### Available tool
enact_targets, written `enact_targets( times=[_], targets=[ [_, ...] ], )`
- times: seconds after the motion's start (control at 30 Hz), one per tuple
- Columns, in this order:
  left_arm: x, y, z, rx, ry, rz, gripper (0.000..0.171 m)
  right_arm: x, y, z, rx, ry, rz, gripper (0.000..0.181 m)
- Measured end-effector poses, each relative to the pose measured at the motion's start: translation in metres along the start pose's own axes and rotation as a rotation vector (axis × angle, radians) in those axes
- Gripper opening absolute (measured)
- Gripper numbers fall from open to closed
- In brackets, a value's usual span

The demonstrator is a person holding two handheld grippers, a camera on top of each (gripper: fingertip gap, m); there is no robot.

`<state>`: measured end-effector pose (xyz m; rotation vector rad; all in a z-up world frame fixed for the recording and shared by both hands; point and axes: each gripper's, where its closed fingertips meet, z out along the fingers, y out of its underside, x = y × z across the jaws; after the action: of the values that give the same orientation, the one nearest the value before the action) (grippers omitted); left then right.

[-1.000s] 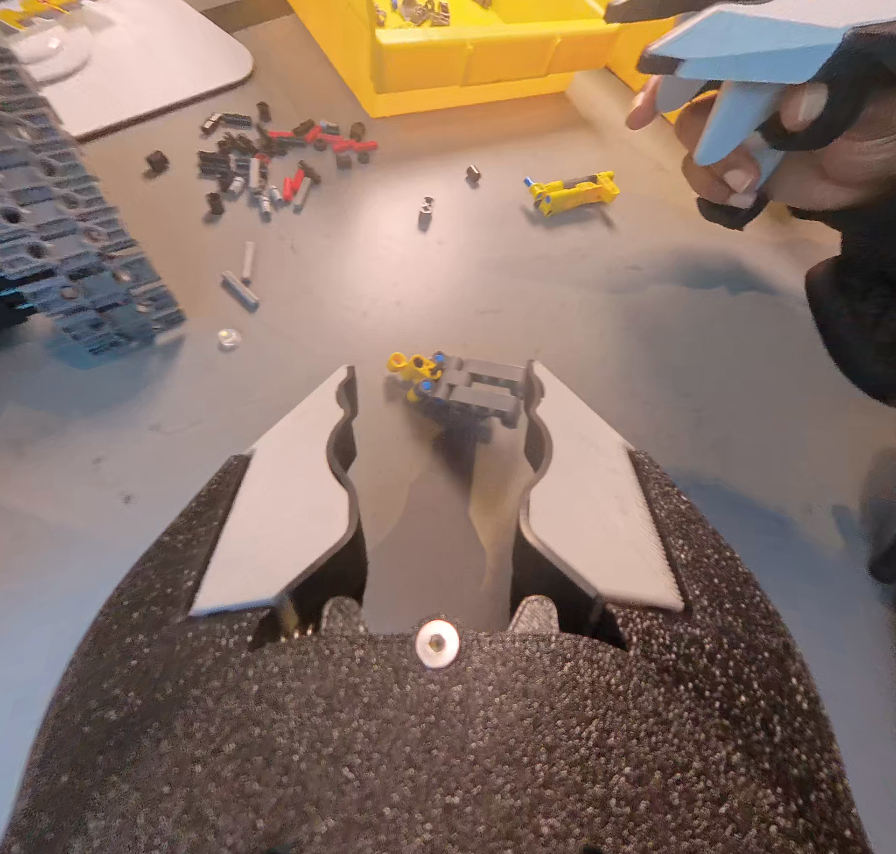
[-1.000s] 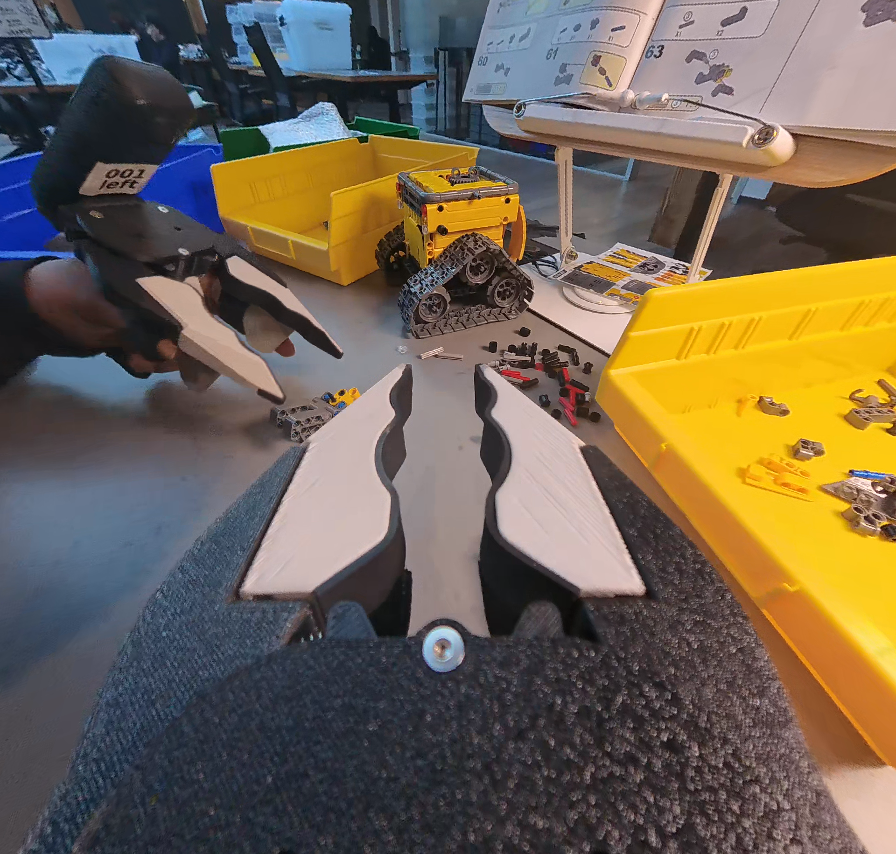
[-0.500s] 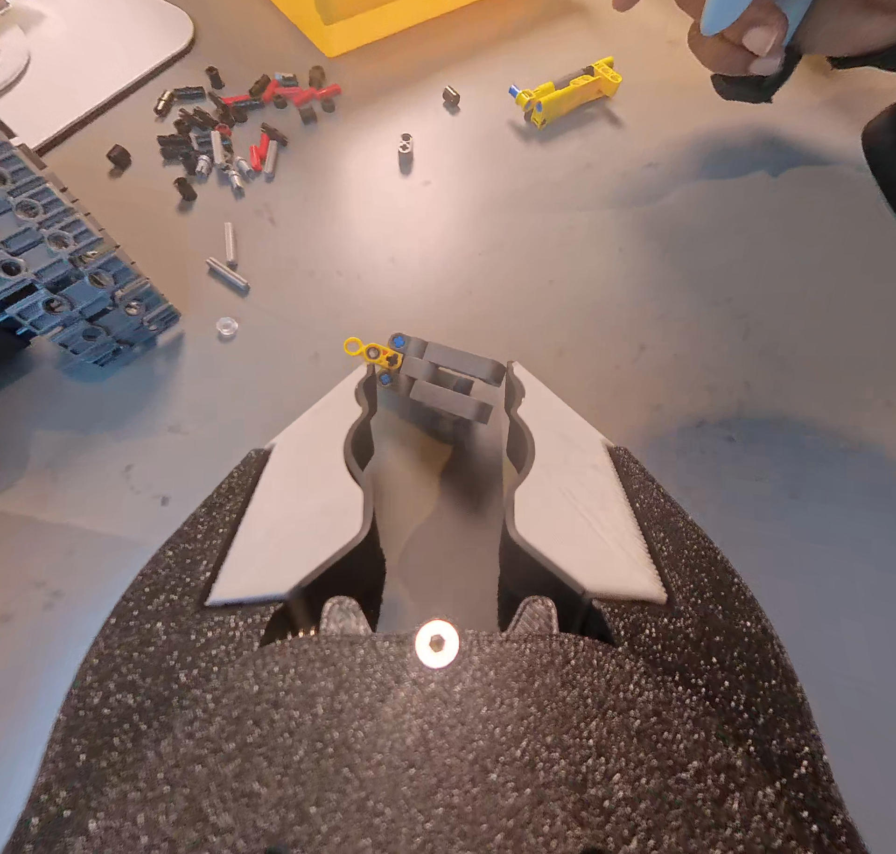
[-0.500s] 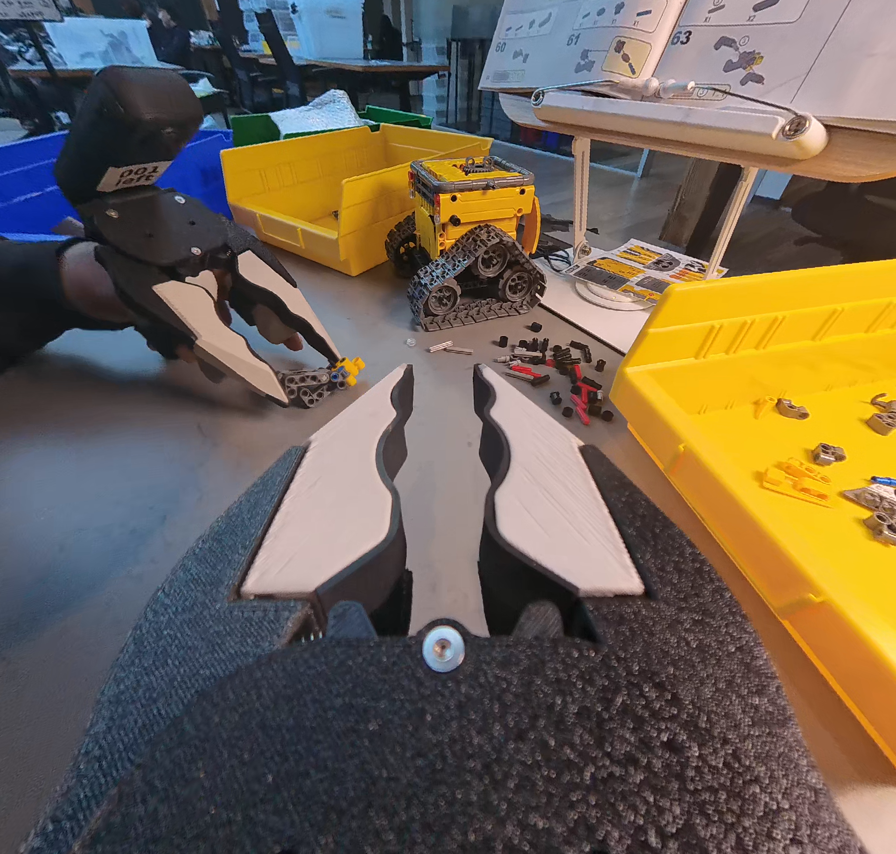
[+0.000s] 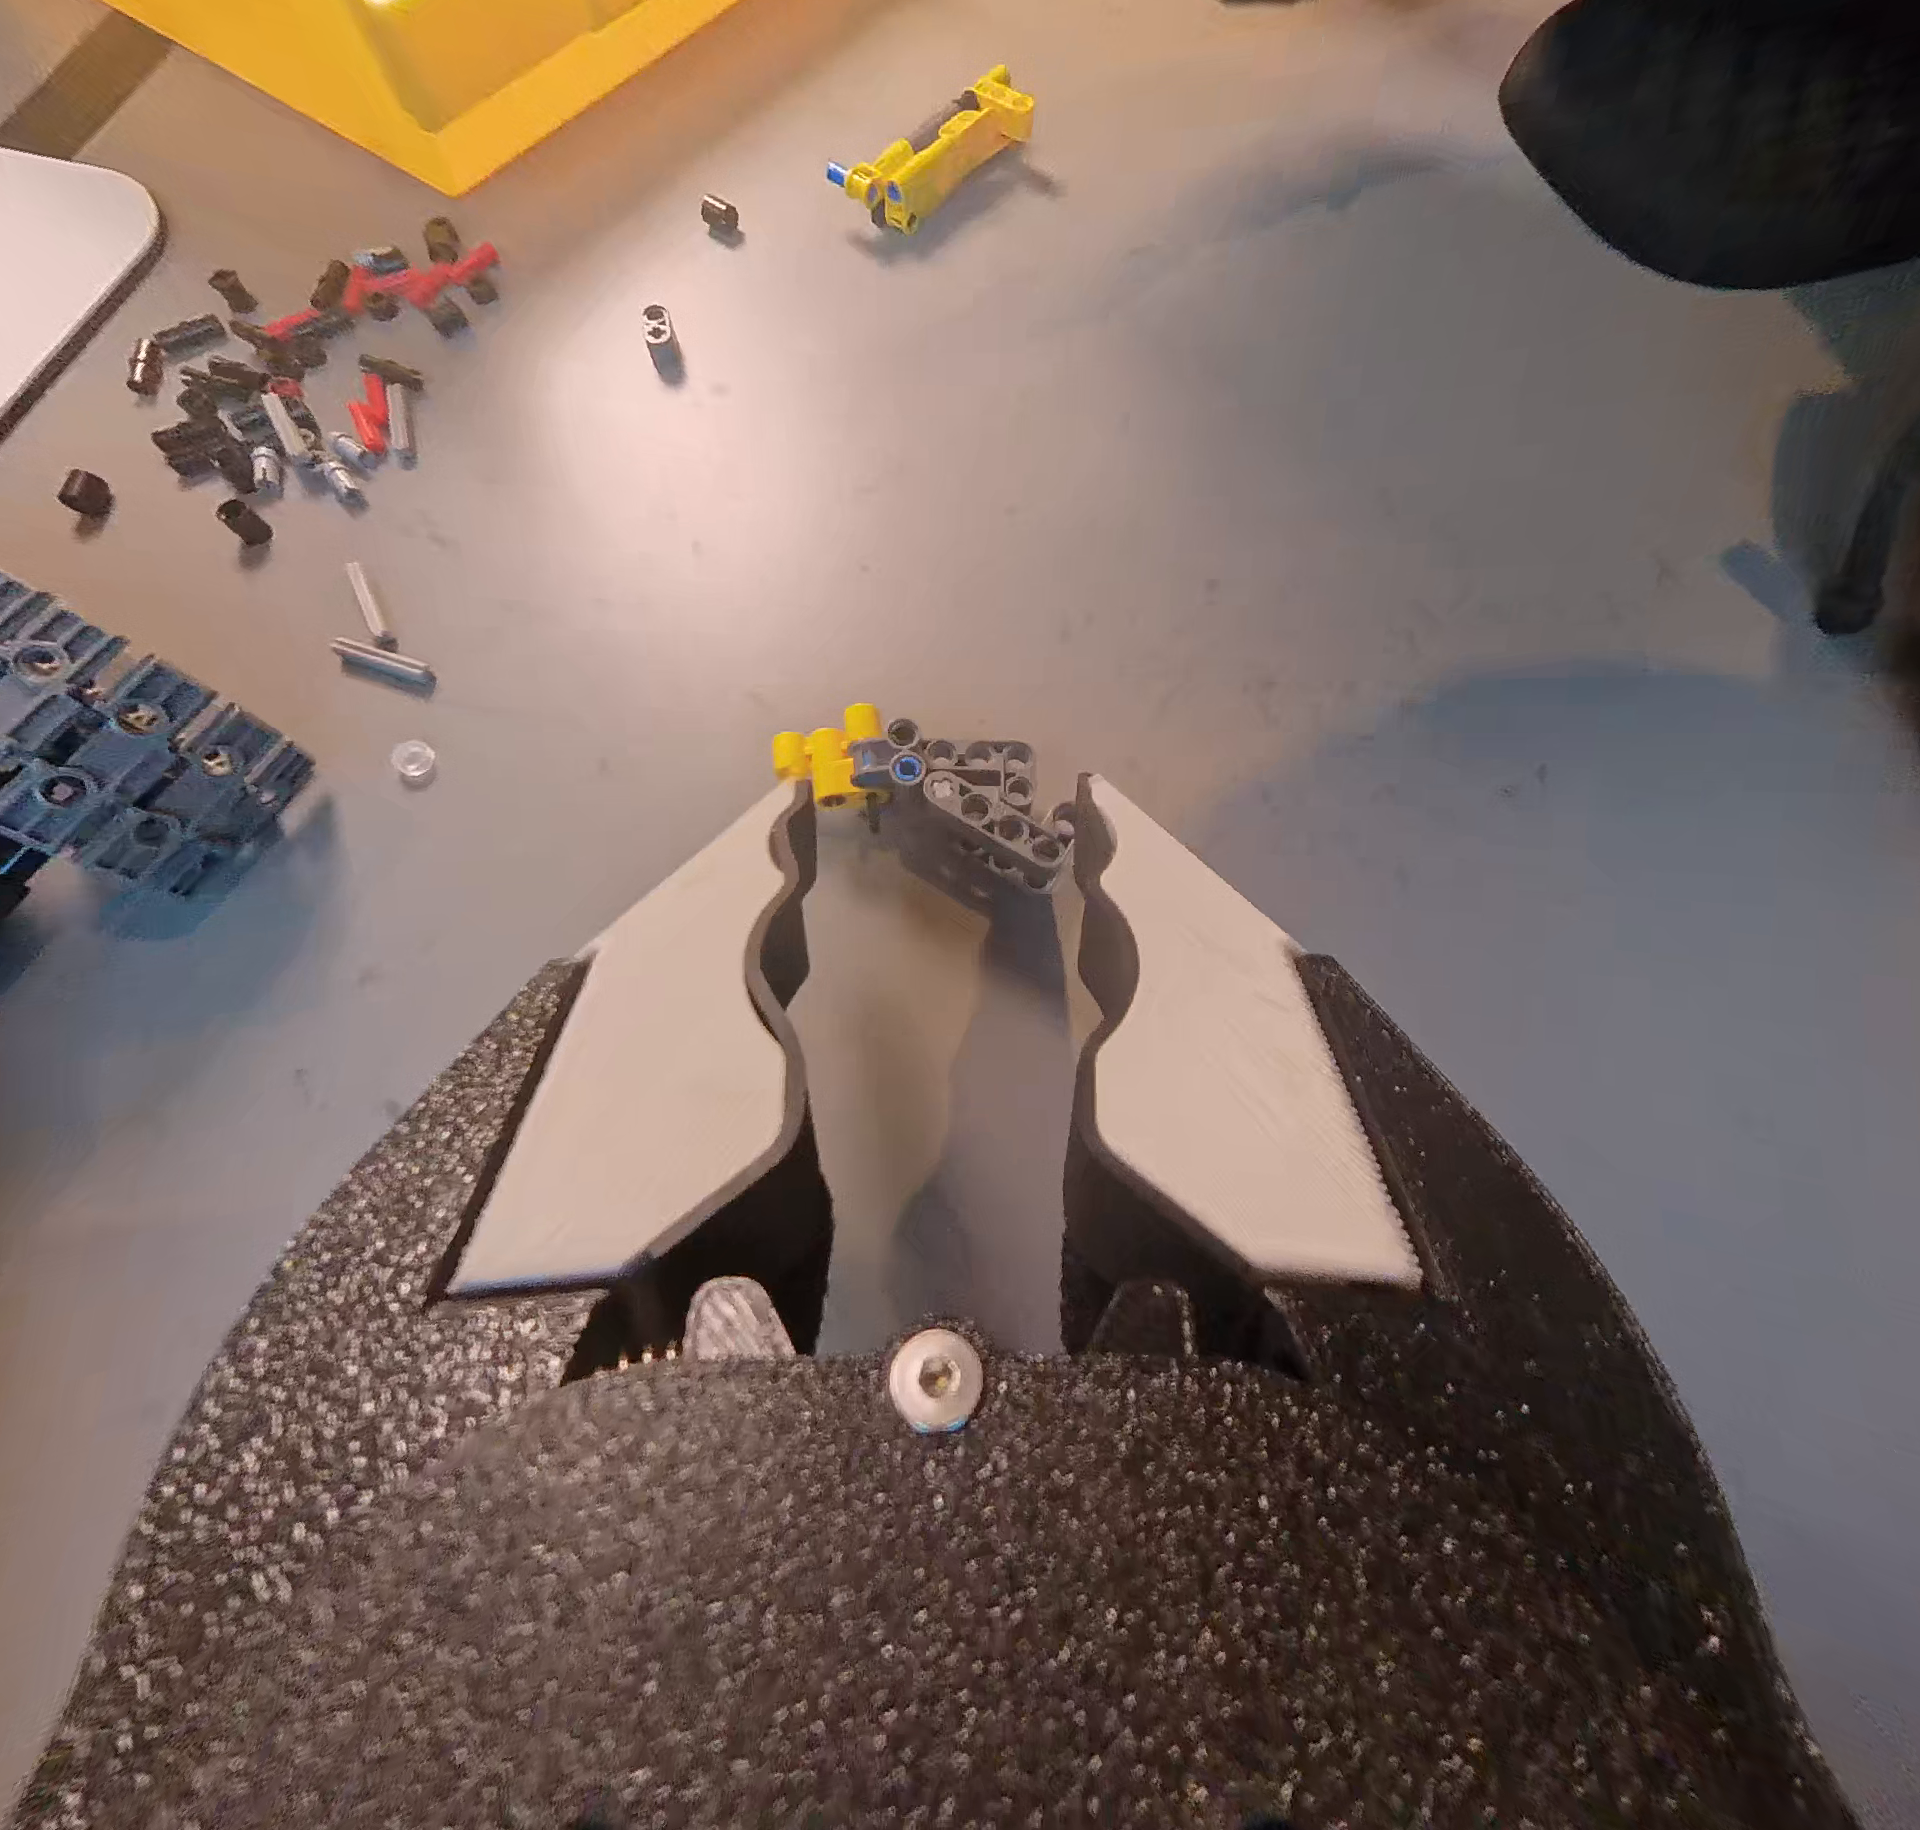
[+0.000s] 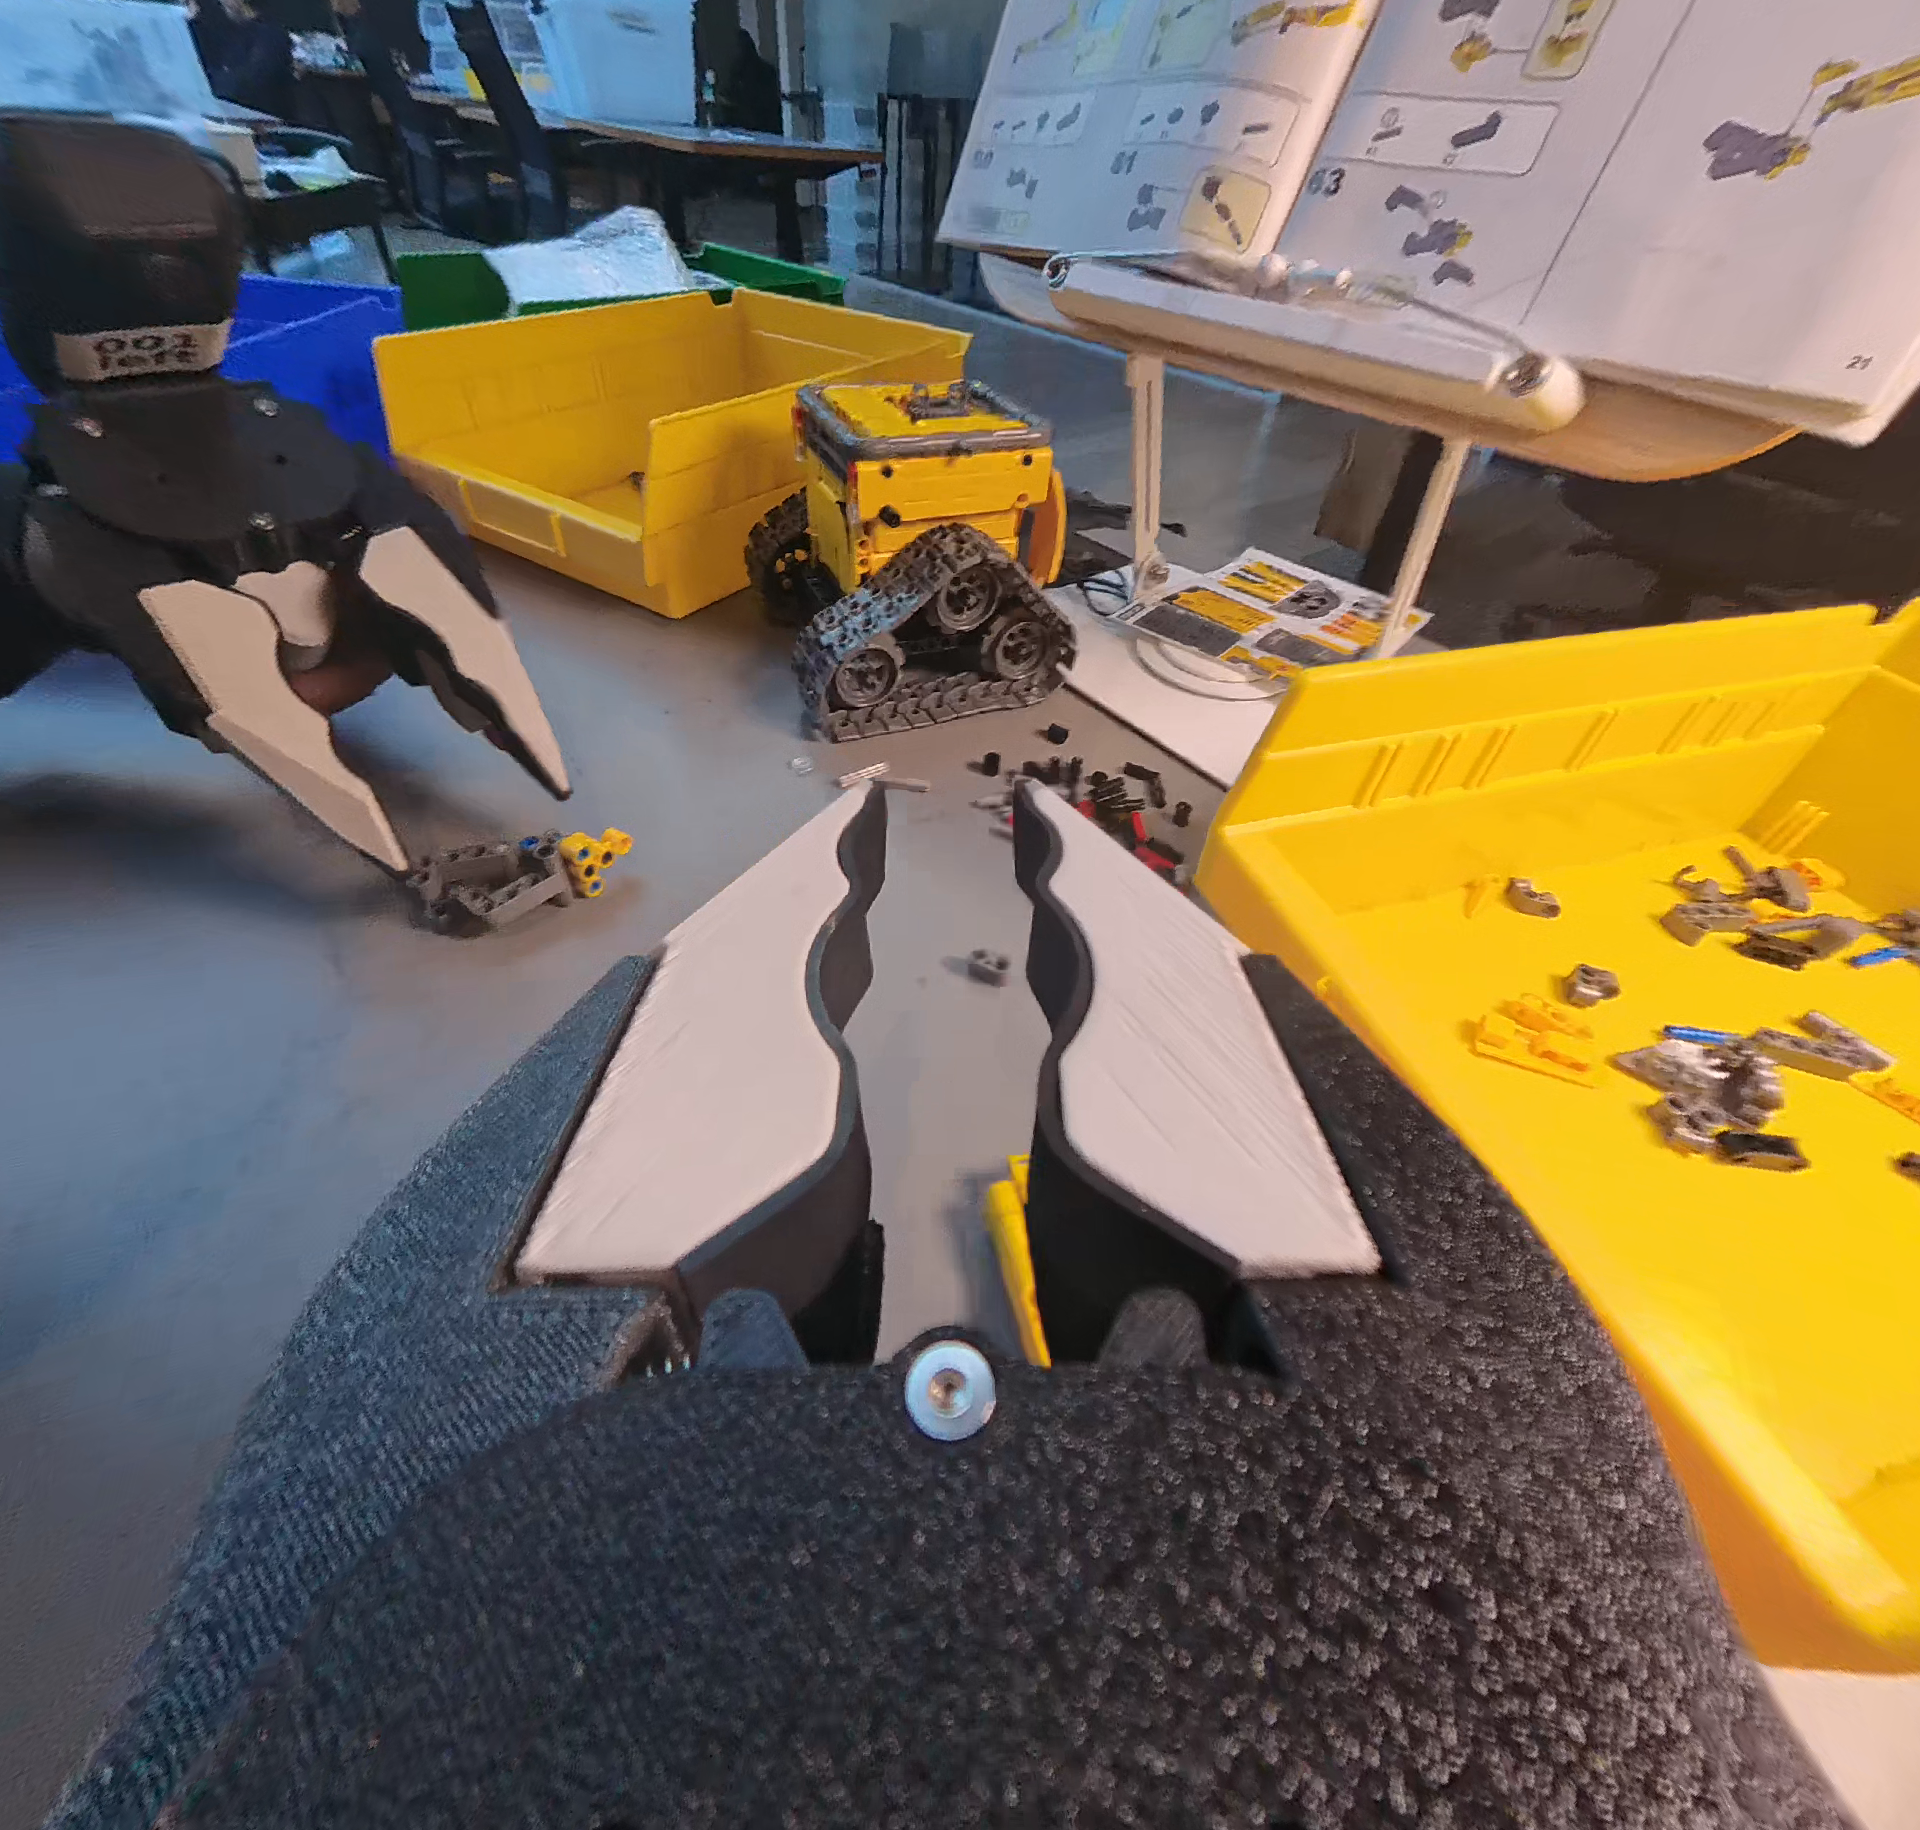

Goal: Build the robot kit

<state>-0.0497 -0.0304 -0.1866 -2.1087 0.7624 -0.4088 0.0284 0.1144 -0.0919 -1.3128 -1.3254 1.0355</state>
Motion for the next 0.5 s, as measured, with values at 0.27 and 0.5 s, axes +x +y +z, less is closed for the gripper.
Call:
enact_targets(
  times=[0.27, 0.5],
  targets=[
    [0.000, -0.008, -0.006, 0.049, -0.029, -0.003, 0.039, 0.109, -0.039, 0.013, -0.382, 0.123, -0.058, 0.022],
    [0.002, -0.012, -0.009, 0.073, -0.101, 0.034, 0.042, 0.185, 0.069, 0.089, -0.742, 0.107, 0.184, 0.018]
  ],
)
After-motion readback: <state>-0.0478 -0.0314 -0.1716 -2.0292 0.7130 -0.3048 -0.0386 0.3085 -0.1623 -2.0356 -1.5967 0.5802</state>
